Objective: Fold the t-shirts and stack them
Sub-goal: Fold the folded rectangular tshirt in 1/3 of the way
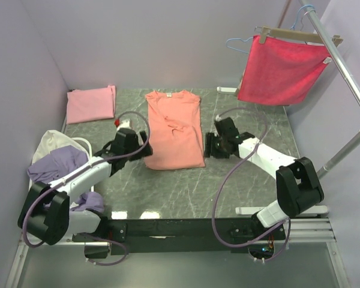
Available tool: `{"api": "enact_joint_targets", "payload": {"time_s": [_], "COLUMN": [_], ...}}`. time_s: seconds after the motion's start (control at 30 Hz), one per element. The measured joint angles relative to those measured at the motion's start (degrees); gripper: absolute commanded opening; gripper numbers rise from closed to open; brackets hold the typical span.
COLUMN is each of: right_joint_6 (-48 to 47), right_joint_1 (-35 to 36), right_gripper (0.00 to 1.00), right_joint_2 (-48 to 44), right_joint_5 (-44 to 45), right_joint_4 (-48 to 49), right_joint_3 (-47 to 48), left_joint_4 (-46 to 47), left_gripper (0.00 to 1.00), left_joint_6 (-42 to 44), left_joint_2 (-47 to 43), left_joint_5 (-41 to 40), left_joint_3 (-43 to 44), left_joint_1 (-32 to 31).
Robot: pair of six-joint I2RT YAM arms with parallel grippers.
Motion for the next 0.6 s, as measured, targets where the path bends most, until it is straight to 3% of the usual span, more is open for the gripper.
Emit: {"api": "enact_joint_targets", "payload": {"time_s": [0.27, 0.43, 0.6], "right_joint_6": [-2.62, -4.24, -5.38], "right_joint_1": [-1.46, -2.71, -3.52], "right_gripper": [0.61, 0.61, 0.61], "right_joint_2": [10.82, 21.18, 26.82], "right_joint_5": [-4.24, -8.11, -10.99], "right_joint_4": [4.17, 4.66, 3.82], "right_joint_3": [17.79, 25.57, 29.59], "left_joint_4": [10.75, 13.97, 16.00], "left_gripper": [0.99, 0.99, 0.99], "left_joint_6": [3.34, 2.91, 2.25], "left_joint_2": [12.72, 20.00, 20.52], "left_joint_5": [-1.79, 0.22, 0.70], "left_joint_3": [11.13, 10.25, 7.43], "left_joint_1": [3.08, 4.52, 5.22]}}
